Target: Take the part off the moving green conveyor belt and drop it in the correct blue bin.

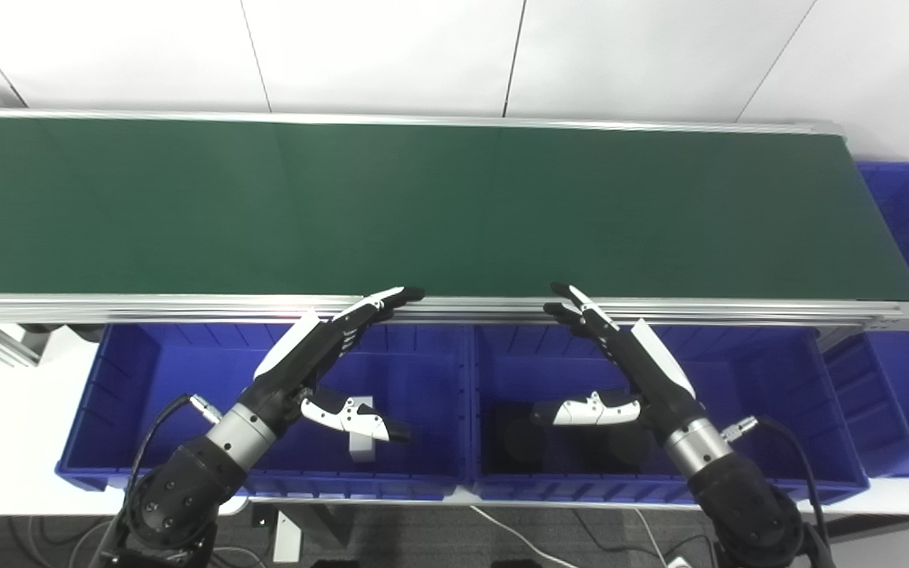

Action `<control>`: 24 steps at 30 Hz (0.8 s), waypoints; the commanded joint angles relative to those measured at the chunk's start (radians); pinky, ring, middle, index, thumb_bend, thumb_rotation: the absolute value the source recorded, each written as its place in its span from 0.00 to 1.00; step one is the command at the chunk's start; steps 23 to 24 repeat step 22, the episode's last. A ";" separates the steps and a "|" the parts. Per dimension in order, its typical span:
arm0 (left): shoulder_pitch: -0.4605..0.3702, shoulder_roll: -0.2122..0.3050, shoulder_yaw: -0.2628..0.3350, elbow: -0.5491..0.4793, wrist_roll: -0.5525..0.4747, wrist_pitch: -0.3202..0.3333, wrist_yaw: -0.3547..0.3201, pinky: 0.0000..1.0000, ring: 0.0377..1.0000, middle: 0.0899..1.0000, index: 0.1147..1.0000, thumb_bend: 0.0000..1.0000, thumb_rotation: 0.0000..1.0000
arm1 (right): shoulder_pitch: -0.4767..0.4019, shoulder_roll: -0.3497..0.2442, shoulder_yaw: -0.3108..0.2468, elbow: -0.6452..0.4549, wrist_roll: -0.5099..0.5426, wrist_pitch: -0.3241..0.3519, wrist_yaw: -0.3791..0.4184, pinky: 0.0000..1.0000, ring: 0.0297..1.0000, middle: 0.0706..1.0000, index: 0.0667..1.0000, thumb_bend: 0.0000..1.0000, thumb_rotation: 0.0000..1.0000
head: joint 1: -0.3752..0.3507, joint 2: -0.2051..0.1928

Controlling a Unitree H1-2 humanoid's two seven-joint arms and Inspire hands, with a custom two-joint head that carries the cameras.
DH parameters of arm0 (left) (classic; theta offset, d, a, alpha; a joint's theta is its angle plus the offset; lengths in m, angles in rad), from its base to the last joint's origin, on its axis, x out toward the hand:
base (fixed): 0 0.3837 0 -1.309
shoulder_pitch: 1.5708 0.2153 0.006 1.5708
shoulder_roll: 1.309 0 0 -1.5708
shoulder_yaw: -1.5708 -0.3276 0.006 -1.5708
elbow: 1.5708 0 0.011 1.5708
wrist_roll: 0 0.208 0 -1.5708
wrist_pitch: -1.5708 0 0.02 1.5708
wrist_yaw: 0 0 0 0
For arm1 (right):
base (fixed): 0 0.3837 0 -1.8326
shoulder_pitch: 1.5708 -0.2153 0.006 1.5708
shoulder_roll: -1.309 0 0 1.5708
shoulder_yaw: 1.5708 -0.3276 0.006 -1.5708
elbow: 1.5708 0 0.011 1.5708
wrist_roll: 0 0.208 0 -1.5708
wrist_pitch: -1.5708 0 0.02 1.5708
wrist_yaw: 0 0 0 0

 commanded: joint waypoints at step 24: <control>0.012 -0.012 -0.003 0.045 0.014 -0.097 0.036 0.96 0.97 0.96 0.90 0.91 0.21 | 0.010 -0.005 0.013 0.037 -0.008 -0.131 -0.044 0.82 0.88 0.91 0.96 1.00 0.46 | 0.020 -0.081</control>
